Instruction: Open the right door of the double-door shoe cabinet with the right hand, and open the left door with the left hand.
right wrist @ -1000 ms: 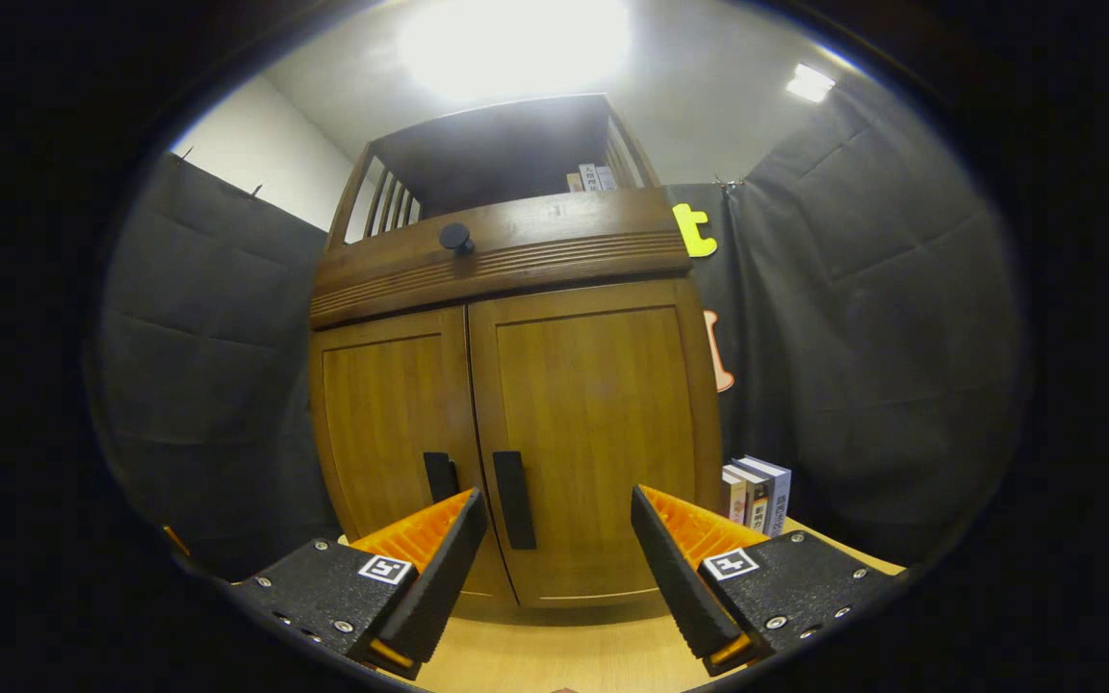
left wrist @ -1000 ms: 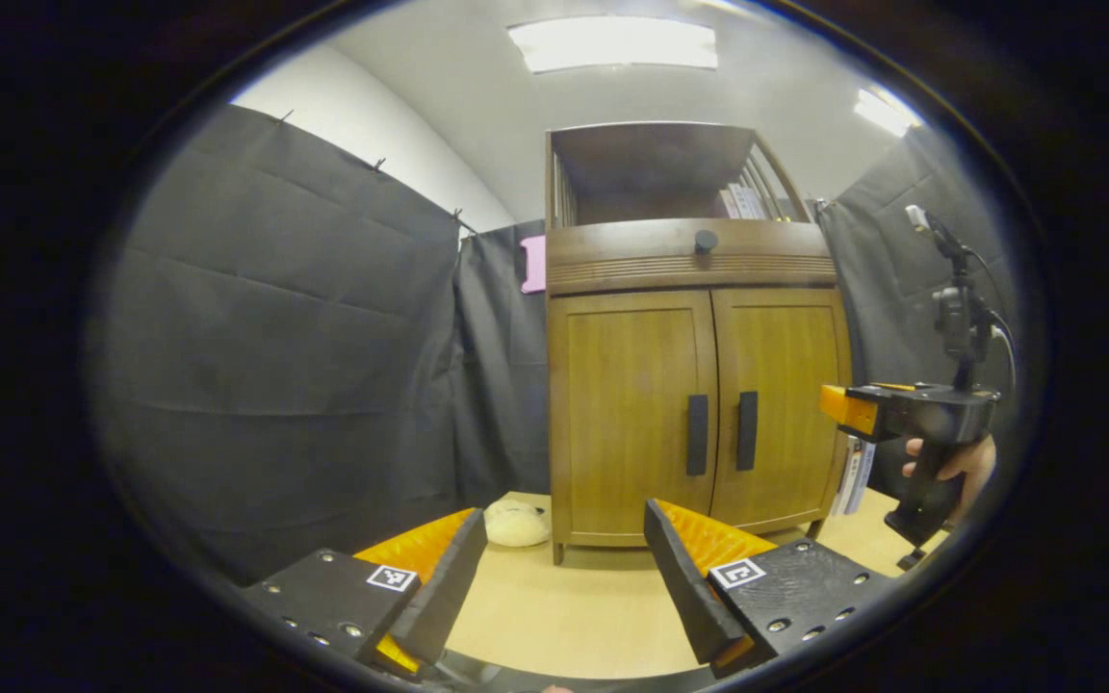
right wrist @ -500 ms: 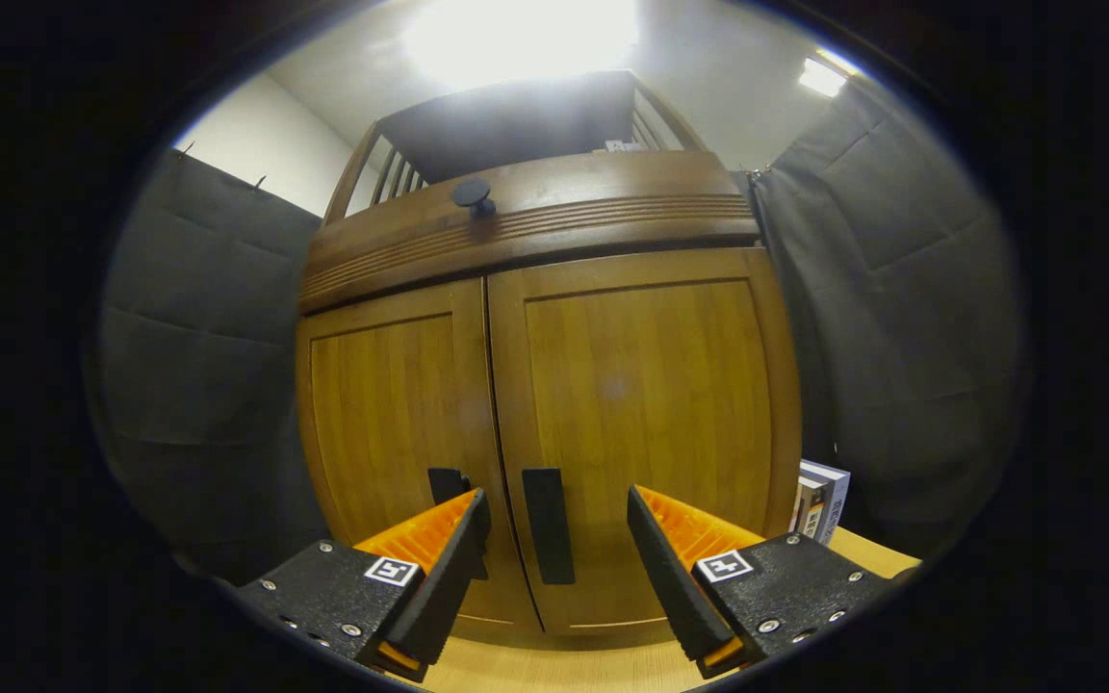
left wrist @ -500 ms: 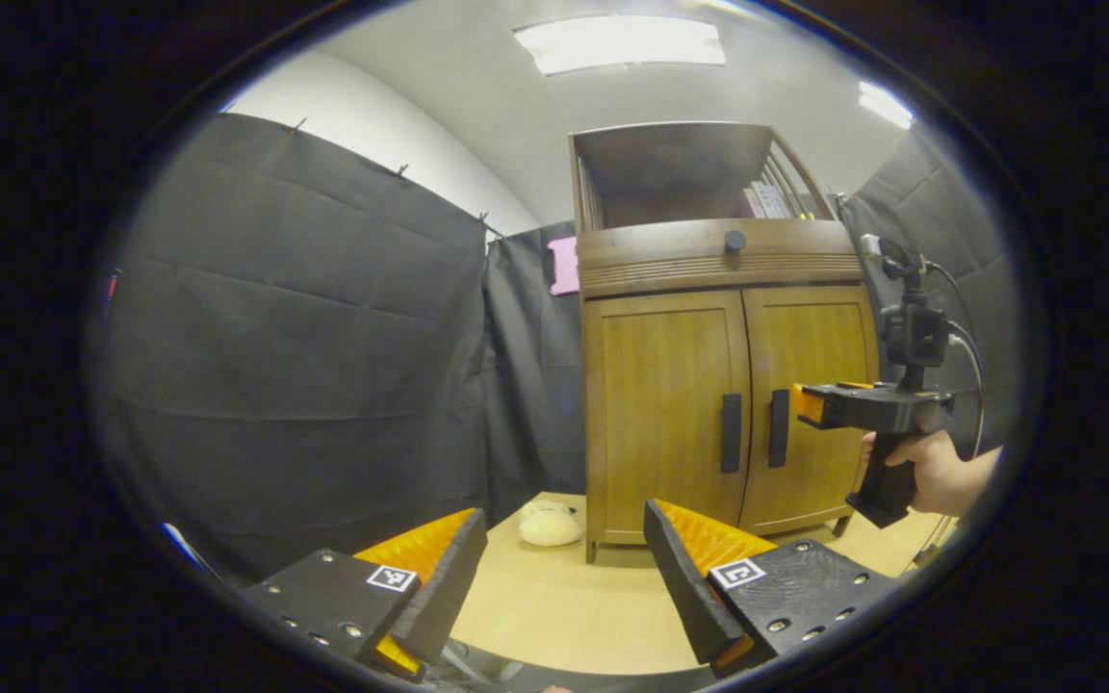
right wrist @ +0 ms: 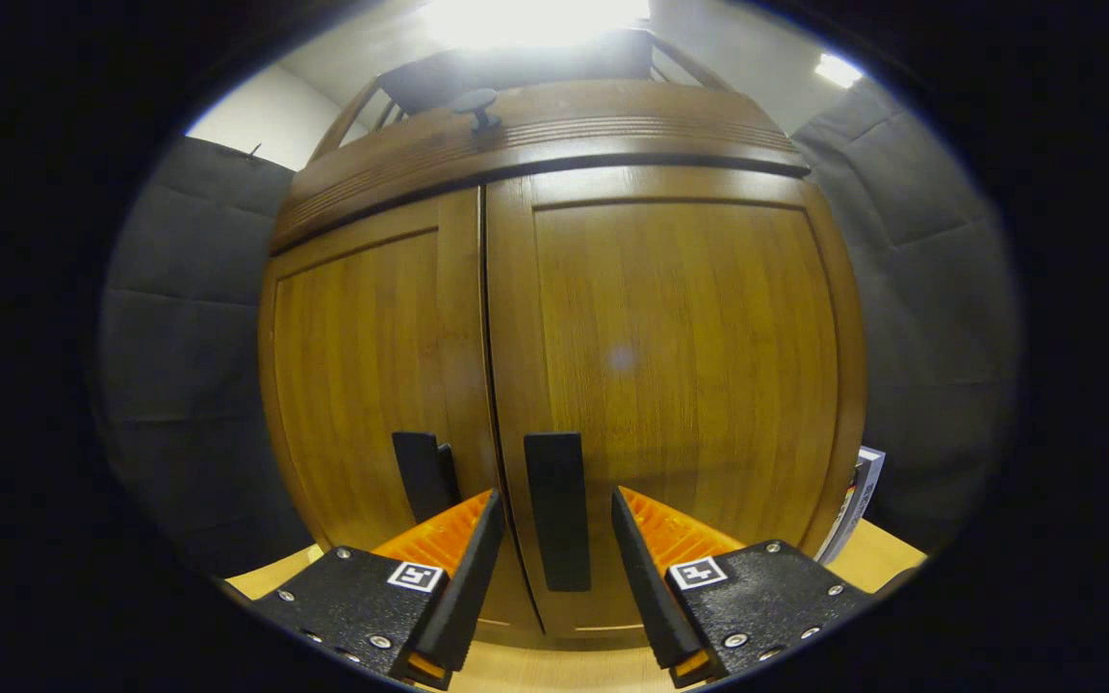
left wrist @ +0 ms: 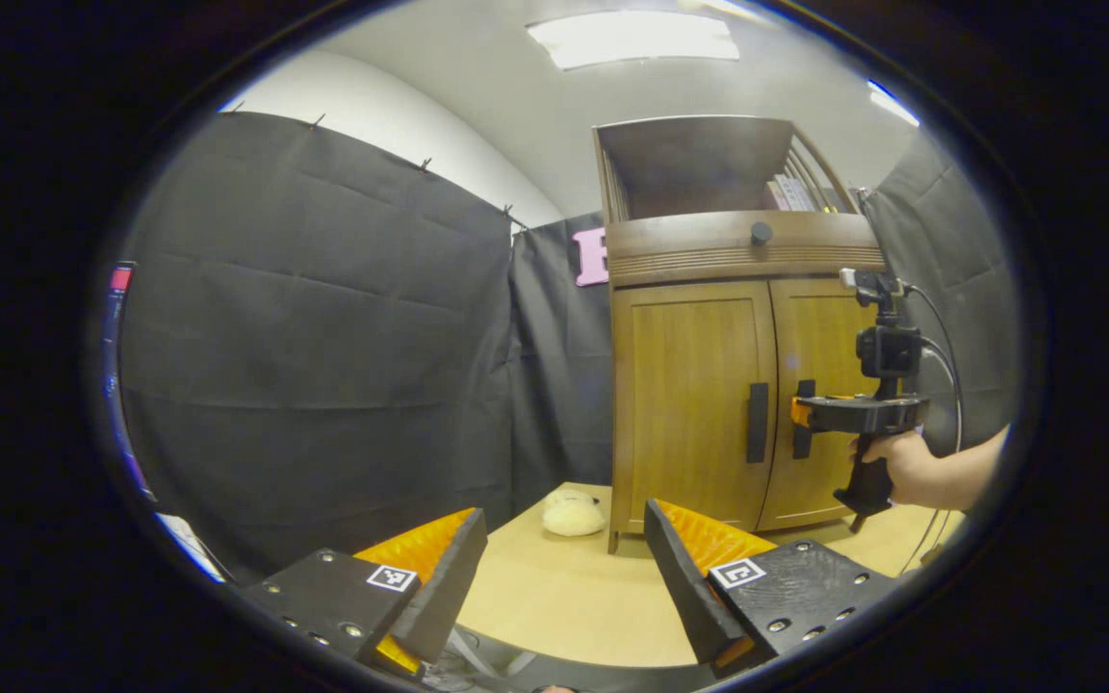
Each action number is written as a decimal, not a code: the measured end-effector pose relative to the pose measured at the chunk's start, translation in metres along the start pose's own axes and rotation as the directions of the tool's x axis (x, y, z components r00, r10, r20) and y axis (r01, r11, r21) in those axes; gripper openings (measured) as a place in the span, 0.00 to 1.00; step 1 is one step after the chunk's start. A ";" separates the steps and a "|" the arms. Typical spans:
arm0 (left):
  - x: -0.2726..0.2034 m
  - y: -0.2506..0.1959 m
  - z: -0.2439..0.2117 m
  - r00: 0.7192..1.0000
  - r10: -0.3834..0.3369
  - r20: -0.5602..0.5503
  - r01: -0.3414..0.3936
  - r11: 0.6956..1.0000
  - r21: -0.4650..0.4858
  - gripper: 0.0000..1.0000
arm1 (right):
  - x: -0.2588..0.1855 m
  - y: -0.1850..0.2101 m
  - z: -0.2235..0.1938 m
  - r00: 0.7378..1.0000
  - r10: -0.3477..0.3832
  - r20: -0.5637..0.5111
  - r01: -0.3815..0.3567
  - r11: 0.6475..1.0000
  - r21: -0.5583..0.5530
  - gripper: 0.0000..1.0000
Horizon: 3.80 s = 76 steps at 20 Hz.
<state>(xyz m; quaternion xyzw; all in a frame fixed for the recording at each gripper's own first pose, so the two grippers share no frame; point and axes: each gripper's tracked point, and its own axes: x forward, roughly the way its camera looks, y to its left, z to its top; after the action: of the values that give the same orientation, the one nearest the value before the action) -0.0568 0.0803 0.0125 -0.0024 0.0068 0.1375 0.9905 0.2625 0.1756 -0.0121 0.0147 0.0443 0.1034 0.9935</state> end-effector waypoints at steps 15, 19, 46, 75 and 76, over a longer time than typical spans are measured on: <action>-0.005 0.000 0.009 1.000 0.018 0.007 -0.018 1.000 -0.004 1.00 | 0.009 -0.002 -0.020 0.993 0.028 -0.114 -0.029 1.000 0.000 0.21; -0.007 -0.001 0.012 1.000 -0.003 0.014 0.003 1.000 0.001 0.94 | -0.020 0.002 -0.015 0.994 0.054 -0.100 -0.056 0.998 -0.018 0.19; -0.014 -0.065 0.031 0.960 -0.270 0.072 0.270 0.963 0.002 0.94 | -0.168 -0.080 -0.016 0.993 0.011 -0.113 -0.003 0.997 0.075 0.17; 0.022 -0.148 0.026 0.874 -0.478 0.082 0.482 0.876 -0.025 0.94 | -0.276 -0.238 0.012 0.951 -0.306 -0.027 0.307 0.952 0.018 0.07; 0.025 -0.152 0.026 0.872 -0.482 0.082 0.486 0.874 -0.032 0.94 | -0.281 -0.235 0.014 0.953 -0.302 -0.021 0.302 0.953 0.008 0.04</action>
<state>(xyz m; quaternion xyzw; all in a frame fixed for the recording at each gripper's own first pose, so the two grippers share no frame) 0.0089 -0.0593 0.0390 -0.0245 -0.0331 -0.1144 0.9926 0.0382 -0.1127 0.0171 0.0124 0.0562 -0.0499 0.9971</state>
